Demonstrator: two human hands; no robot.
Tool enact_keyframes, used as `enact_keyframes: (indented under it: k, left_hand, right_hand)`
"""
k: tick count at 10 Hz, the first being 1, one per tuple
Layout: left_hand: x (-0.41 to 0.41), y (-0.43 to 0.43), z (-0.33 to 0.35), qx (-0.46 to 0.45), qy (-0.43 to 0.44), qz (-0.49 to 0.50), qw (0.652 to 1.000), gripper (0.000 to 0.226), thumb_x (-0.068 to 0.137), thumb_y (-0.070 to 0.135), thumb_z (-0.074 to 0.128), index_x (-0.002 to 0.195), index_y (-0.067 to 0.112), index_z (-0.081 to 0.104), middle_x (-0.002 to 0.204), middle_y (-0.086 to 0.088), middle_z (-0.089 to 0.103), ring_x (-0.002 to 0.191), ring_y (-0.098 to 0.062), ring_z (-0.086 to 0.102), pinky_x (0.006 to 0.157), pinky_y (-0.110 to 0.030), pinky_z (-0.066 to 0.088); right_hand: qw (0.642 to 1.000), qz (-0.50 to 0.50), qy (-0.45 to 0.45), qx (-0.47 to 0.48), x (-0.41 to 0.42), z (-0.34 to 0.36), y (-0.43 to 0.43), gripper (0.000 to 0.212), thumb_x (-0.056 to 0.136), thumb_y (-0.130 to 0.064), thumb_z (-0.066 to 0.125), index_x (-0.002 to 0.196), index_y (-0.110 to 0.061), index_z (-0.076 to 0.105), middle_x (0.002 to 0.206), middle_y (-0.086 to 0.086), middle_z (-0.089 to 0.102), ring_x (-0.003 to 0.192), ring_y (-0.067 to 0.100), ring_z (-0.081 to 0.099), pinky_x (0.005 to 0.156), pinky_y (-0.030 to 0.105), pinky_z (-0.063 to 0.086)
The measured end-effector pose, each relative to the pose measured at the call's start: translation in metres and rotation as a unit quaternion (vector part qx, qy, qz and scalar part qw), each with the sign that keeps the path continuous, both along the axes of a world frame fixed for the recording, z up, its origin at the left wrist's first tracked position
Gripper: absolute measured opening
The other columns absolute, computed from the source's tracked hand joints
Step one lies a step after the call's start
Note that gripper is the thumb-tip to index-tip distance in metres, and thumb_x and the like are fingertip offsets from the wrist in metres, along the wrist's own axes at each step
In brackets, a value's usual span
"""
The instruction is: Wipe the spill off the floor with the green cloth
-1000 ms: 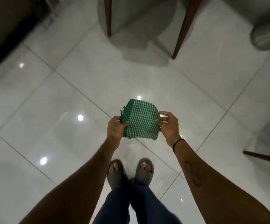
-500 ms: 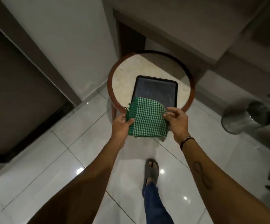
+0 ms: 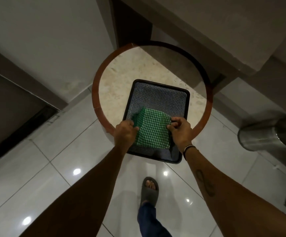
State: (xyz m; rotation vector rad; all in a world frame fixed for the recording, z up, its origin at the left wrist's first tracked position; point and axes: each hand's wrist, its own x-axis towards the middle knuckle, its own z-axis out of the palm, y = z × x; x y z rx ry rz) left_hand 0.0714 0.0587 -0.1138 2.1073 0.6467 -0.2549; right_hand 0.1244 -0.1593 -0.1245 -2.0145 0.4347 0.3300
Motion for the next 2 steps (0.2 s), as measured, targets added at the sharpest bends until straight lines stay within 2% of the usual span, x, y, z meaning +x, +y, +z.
enact_keyframes:
  k: [1,2]
  left_hand:
    - [-0.008,0.006,0.028,0.008,0.012,-0.029,0.999,0.034,0.109,0.014,0.06,0.132,-0.011,0.067,0.126,-0.031,0.075,0.119,-0.047,0.071,0.097,-0.039,0.052]
    - [-0.018,0.015,0.068,0.007,0.004,-0.035,0.999,0.046,0.112,0.026,0.054,0.153,0.006,0.053,0.146,-0.02,0.069,0.136,-0.04,0.065,0.111,-0.042,0.051]
  right_hand:
    - [0.995,0.069,-0.024,-0.067,-0.011,0.034,0.0,0.039,0.099,-0.01,0.077,0.137,-0.005,0.067,0.13,0.016,0.073,0.122,0.032,0.071,0.113,0.047,0.058]
    - [0.977,0.141,-0.107,-0.116,-0.028,0.082,0.006,0.04,0.105,-0.02,0.072,0.142,-0.005,0.064,0.139,0.017,0.068,0.129,0.034,0.065,0.112,0.046,0.055]
